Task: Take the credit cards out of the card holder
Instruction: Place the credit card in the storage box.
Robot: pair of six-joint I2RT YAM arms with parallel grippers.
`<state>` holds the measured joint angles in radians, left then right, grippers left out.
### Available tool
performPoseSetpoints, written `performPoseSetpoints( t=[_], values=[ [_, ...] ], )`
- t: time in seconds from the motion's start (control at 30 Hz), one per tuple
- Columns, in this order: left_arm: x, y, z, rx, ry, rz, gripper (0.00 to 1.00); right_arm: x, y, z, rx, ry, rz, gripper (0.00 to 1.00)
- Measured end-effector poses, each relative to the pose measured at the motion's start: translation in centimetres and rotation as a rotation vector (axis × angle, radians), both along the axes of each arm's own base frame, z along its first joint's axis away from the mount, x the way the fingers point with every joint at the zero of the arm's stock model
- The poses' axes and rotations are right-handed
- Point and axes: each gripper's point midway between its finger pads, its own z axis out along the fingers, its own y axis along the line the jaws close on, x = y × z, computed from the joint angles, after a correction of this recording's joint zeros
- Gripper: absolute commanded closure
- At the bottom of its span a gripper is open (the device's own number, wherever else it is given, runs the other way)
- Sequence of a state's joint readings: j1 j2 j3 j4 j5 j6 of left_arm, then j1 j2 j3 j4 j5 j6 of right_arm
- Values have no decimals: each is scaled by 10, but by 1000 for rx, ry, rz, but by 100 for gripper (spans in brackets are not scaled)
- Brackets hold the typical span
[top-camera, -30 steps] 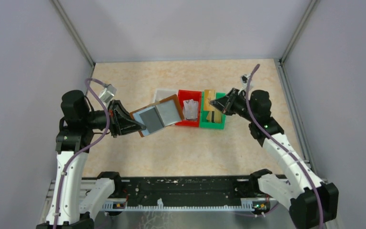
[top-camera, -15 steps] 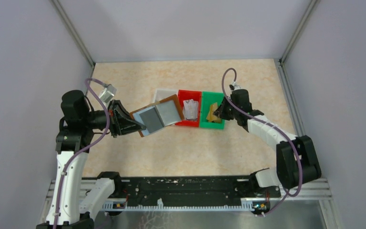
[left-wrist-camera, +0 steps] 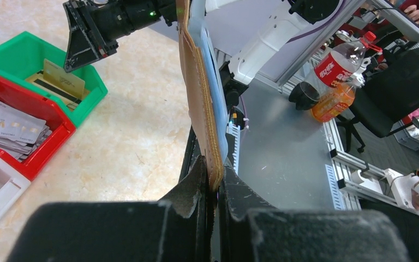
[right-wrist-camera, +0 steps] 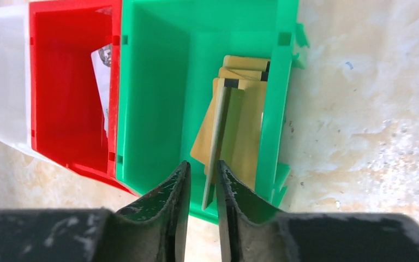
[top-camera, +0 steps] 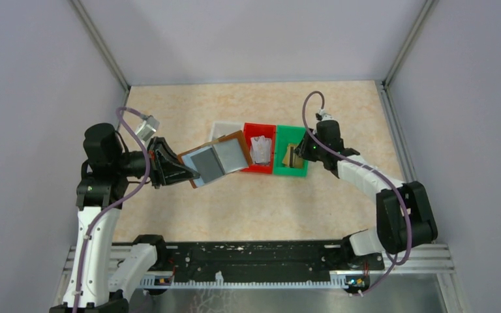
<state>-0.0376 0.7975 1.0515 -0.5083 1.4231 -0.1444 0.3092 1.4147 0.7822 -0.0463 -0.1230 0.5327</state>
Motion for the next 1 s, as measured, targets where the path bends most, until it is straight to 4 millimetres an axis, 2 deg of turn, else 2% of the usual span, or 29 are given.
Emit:
performPoseSetpoints(
  t=[0.13, 0.2, 0.27, 0.4, 0.5, 0.6, 0.63, 0.73, 0.83, 0.93, 1.0],
  values=[
    [-1, 0, 0, -2, 1, -8, 100, 0, -7, 20, -14, -49, -22, 60],
    [-2, 0, 1, -3, 2, -13, 100, -1, -10, 36, -13, -89, -34, 56],
    [-2, 0, 1, -5, 4, -18, 100, -1, -12, 58, -7, -135, -42, 48],
    [-2, 0, 1, -6, 7, -25, 100, -4, -7, 119, 29, -266, -27, 29],
    [-3, 0, 1, -7, 9, -27, 100, -13, 12, 181, 109, -393, 49, 18],
    [-3, 0, 1, -8, 9, -30, 100, -37, 43, 246, 259, -535, 200, 6],
    [-3, 0, 1, -8, 11, -32, 100, -48, 53, 262, 309, -569, 255, 3],
    [-3, 0, 1, -9, 10, -34, 100, -85, 86, 301, 470, -644, 448, 1],
    [-3, 0, 1, -9, 10, -35, 100, -131, 119, 318, 586, -672, 655, 1],
    [-3, 0, 1, -9, 10, -35, 100, -167, 143, 320, 640, -656, 813, 1],
    [-3, 0, 1, -9, 10, -35, 100, -183, 154, 318, 658, -644, 888, 1]
  ],
)
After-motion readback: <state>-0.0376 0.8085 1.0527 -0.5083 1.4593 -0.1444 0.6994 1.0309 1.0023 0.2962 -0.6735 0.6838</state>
